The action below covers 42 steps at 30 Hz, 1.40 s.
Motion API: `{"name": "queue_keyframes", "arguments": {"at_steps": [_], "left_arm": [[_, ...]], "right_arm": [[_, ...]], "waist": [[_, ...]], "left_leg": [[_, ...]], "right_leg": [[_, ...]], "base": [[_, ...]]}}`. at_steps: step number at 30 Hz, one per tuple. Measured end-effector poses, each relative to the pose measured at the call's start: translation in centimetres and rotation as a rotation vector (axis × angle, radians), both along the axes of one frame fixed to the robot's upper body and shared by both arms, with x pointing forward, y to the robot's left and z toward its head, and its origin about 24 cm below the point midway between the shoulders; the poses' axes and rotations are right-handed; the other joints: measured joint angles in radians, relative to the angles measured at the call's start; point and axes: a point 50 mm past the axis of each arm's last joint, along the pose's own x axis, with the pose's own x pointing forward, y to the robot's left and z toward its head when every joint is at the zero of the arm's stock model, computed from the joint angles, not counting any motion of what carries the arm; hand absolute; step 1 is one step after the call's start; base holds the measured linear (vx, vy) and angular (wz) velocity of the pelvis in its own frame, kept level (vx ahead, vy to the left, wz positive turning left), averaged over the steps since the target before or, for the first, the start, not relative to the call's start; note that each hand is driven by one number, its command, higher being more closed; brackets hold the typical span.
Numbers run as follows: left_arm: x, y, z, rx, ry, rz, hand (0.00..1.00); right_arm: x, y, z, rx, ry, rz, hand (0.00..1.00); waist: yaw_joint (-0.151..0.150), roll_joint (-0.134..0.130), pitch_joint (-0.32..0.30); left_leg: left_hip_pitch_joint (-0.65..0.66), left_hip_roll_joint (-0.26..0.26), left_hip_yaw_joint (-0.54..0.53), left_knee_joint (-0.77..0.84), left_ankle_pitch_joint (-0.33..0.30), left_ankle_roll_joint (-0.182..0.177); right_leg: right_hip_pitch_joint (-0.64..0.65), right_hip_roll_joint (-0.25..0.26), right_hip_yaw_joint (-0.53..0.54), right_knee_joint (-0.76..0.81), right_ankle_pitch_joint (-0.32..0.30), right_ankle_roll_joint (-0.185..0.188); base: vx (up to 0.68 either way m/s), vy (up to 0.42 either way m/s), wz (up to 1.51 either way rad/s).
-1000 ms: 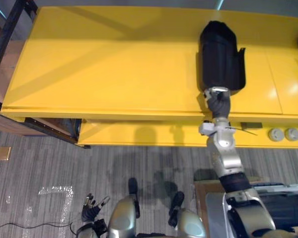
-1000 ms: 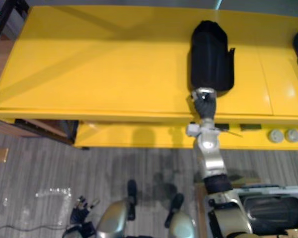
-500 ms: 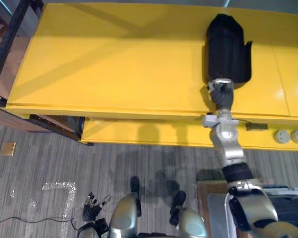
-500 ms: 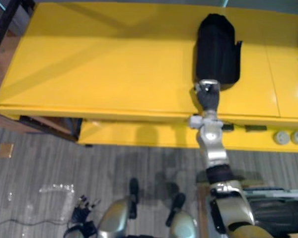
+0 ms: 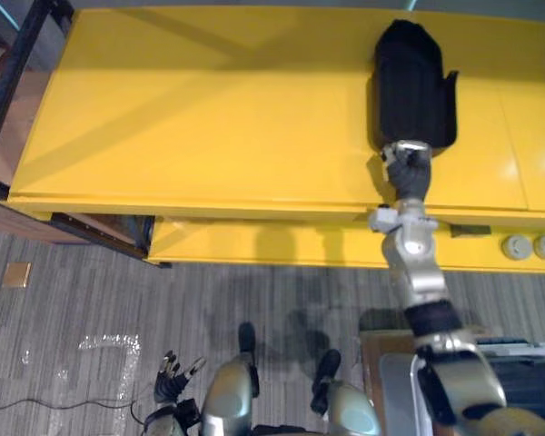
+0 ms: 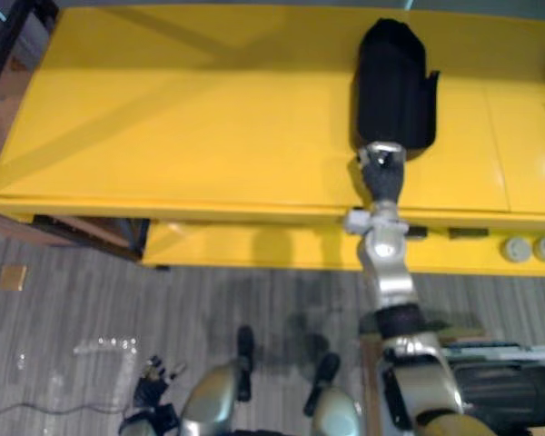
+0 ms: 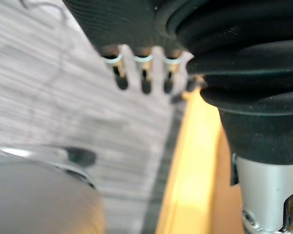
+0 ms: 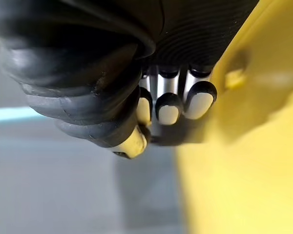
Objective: Walk over and take plastic housings, then place them on the shelf
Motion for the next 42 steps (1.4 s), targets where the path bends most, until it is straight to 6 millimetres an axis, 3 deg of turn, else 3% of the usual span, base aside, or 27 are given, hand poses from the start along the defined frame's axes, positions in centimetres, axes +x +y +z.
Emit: {"name": "queue_keyframes", "arguments": {"at_steps": [1,2,5,8,10,16,18,22,25,29,31,32,33,34,35,37,40,42], "left_arm": [[-0.2,0.2,0.0,0.006,0.006,0.003,0.0],[-0.5,0.5,-0.1,0.016,0.015,0.008,0.0],[-1.1,0.8,-0.5,0.027,0.05,0.001,0.0],[-0.6,0.2,-0.7,0.038,0.063,-0.047,0.0],[-0.7,-0.4,-1.1,0.041,0.087,-0.085,0.0],[-2.5,-1.3,-2.4,-0.001,0.195,-0.126,0.0],[-3.3,-1.3,-2.7,-0.011,0.223,-0.123,0.0],[-4.9,-1.2,-3.0,-0.004,0.277,-0.126,0.0],[-5.0,-1.0,-3.1,-0.002,0.288,-0.12,0.0],[-5.1,-1.0,-3.0,-0.003,0.284,-0.111,0.0],[-5.3,-0.1,-2.9,0.0,0.281,-0.055,0.0],[-5.6,0.3,-2.9,-0.002,0.282,-0.014,0.0],[-5.8,0.3,-2.9,-0.019,0.275,0.017,0.0],[-6.0,0.0,-3.0,-0.032,0.273,0.026,0.0],[-6.2,-0.7,-3.1,-0.056,0.271,0.032,0.0],[-6.3,-1.2,-3.2,-0.067,0.263,0.025,0.0],[-4.7,-1.0,-2.7,-0.06,0.189,-0.003,0.0],[-3.2,-1.1,-2.2,-0.054,0.14,-0.033,0.0]], "right_arm": [[-0.8,-0.1,-0.3,0.003,0.003,0.006,1.0],[-1.9,-0.3,-0.7,0.012,0.008,0.013,0.0],[-5.0,-1.9,-2.0,0.015,0.035,-0.015,0.0],[-6.8,-4.2,-3.3,-0.003,0.075,-0.086,0.0],[-7.6,-5.6,-4.7,-0.004,0.148,-0.155,0.0],[-10.4,-9.5,-10.6,0.106,0.407,-0.418,0.0],[-12.2,-11.2,-12.9,0.136,0.49,-0.524,0.0],[-14.0,-12.2,-13.3,0.166,0.474,-0.582,0.0],[-14.6,-12.2,-13.4,0.189,0.462,-0.605,0.0],[-14.4,-11.7,-13.5,0.188,0.458,-0.57,0.0],[-12.9,-10.7,-13.3,0.187,0.435,-0.494,0.0],[-11.4,-9.8,-12.9,0.177,0.407,-0.419,0.0],[-10.0,-9.2,-12.2,0.158,0.369,-0.359,0.0],[-9.4,-9.2,-11.7,0.144,0.349,-0.339,0.0],[-8.3,-9.3,-10.9,0.125,0.313,-0.318,0.0],[-7.2,-9.2,-10.6,0.124,0.296,-0.302,0.0],[-6.2,-8.2,-10.7,0.125,0.316,-0.256,0.0],[-6.2,-8.0,-12.2,0.128,0.394,-0.258,0.0]], "waist": [[-0.009,-0.009,-0.012],[-0.027,-0.026,-0.032],[-0.079,-0.067,-0.115],[-0.115,-0.076,-0.151],[-0.136,-0.06,-0.179],[-0.16,-0.008,-0.223],[-0.173,0.011,-0.237],[-0.212,0.035,-0.252],[-0.219,0.032,-0.255],[-0.216,0.035,-0.259],[-0.198,0.032,-0.262],[-0.174,0.027,-0.26],[-0.159,0.032,-0.255],[-0.152,0.041,-0.255],[-0.134,0.081,-0.248],[-0.13,0.105,-0.258],[-0.119,0.081,-0.227],[-0.111,0.064,-0.207]], "left_leg": [[0.006,0.001,0.009,-0.005,-0.002,-0.003],[0.02,0.003,0.03,-0.016,-0.005,-0.007],[0.071,0.013,0.101,-0.028,-0.026,-0.02],[0.122,0.015,0.144,-0.027,-0.039,-0.024],[0.135,0.017,0.149,-0.024,-0.053,-0.03],[0.181,0.021,0.234,-0.014,-0.073,-0.041],[0.209,0.029,0.285,-0.014,-0.08,-0.049],[0.226,0.039,0.362,-0.01,-0.095,-0.063],[0.222,0.062,0.414,0.02,-0.115,-0.079],[0.21,0.077,0.424,0.055,-0.132,-0.092],[0.167,0.099,0.286,0.169,-0.167,-0.044],[0.123,0.107,0.176,0.266,-0.195,-0.001],[0.079,0.108,0.072,0.357,-0.249,0.021],[0.061,0.103,0.019,0.381,-0.28,0.025],[0.061,0.097,-0.057,0.395,-0.332,0.038],[0.068,0.094,-0.077,0.383,-0.364,0.013],[0.058,0.061,-0.074,0.392,-0.364,0.012],[0.026,0.054,-0.08,0.443,-0.365,0.012]], "right_leg": [[0.0,0.004,0.009,-0.005,0.001,0.0],[0.0,0.007,0.027,-0.012,0.002,0.001],[0.004,0.02,0.096,-0.026,0.009,0.001],[0.029,0.024,0.132,-0.032,0.014,0.004],[0.038,0.026,0.134,-0.032,0.014,0.004],[0.033,0.035,0.213,-0.032,0.016,0.007],[0.029,0.048,0.259,-0.035,0.018,0.007],[0.008,0.067,0.294,-0.057,0.027,-0.007],[-0.01,0.075,0.291,-0.072,0.05,-0.023],[-0.023,0.093,0.303,-0.091,0.074,-0.031],[-0.04,0.107,0.363,-0.084,0.078,-0.031],[-0.051,0.113,0.413,-0.081,0.09,-0.038],[-0.06,0.117,0.452,-0.081,0.095,-0.04],[-0.07,0.122,0.473,-0.08,0.098,-0.039],[-0.072,0.145,0.509,-0.081,0.103,-0.036],[-0.094,0.164,0.527,-0.08,0.116,-0.014],[-0.122,0.135,0.522,-0.06,0.126,0.001],[-0.16,0.13,0.485,0.002,0.117,-0.004]], "base": [[0.13,-0.019,-0.5],[0.14,-0.007,-0.58],[0.12,0.001,-0.68],[0.07,0.007,-0.52],[0.0,0.002,-0.17],[-0.06,-0.013,-0.44],[-0.09,-0.029,-0.64],[-0.08,-0.04,-0.62],[-0.06,-0.064,-0.56],[-0.01,-0.061,-0.28],[0.06,-0.098,-0.79],[0.05,-0.05,-1.14],[0.03,-0.01,-1.1],[-0.02,0.137,-1.04],[-0.02,0.172,-0.79],[-0.02,0.188,-0.57],[-0.05,0.123,-0.22],[-0.08,0.054,-0.13]]}}
